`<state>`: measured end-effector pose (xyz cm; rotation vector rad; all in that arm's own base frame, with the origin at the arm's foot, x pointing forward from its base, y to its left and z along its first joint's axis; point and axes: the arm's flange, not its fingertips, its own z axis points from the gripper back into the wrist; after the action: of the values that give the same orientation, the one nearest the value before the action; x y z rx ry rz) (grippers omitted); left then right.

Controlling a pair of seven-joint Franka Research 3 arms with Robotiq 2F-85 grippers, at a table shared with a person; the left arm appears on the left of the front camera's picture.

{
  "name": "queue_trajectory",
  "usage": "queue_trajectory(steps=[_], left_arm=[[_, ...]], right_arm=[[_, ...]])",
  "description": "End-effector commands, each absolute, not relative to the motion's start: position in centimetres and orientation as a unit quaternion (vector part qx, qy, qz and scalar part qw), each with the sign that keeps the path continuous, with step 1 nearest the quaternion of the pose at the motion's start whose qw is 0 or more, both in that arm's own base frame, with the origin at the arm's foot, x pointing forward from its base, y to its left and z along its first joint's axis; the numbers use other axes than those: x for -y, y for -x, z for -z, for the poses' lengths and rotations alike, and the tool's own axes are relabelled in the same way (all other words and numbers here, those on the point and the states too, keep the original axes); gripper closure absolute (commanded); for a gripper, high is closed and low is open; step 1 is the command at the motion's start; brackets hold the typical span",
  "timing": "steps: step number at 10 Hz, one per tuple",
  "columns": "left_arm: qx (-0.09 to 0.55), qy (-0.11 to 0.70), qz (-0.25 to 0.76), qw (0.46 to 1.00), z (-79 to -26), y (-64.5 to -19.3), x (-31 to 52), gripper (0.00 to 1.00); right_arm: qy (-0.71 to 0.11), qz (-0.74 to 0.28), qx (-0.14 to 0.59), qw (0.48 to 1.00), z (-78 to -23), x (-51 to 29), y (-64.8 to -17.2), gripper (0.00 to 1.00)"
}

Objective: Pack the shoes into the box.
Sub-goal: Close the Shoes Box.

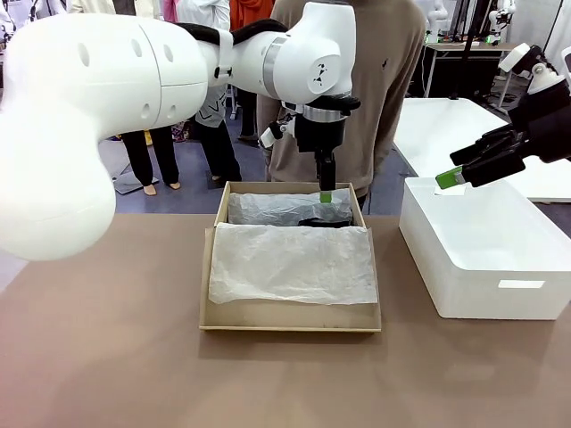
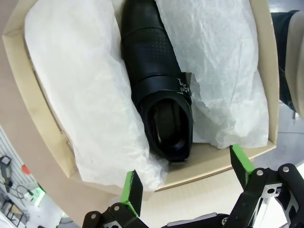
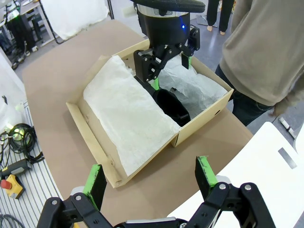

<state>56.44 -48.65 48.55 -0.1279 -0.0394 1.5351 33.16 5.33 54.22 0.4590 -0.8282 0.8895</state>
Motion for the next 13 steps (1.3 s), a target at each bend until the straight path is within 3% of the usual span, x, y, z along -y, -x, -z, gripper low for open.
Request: queue_trajectory(steps=[1,3,6,10,13], left_arm=[[0.017,0.058,-0.693,0.718,-48.6,-56.4,48.7,0.00],[0.050,0.102,-0.563,0.819,-52.3,-54.5,47.4,0.00],[0.053,0.043,-0.439,0.896,-54.9,-53.6,42.5,0.00],[0.040,0.045,-0.222,0.973,-57.4,-53.1,36.3,0.00],[-0.004,0.044,-0.097,0.994,-57.4,-52.9,31.7,0.00]], right_arm=[[-0.219,-0.420,0.391,0.789,-54.2,-5.3,-33.4,0.00],[-0.219,-0.420,0.391,0.789,-54.2,-5.3,-33.4,0.00],[-0.219,-0.420,0.391,0.789,-54.2,-5.3,-33.4,0.00],[-0.219,-0.420,0.391,0.789,-54.2,-5.3,-33.4,0.00],[-0.219,-0.420,0.391,0.789,-54.2,-5.3,-33.4,0.00]])
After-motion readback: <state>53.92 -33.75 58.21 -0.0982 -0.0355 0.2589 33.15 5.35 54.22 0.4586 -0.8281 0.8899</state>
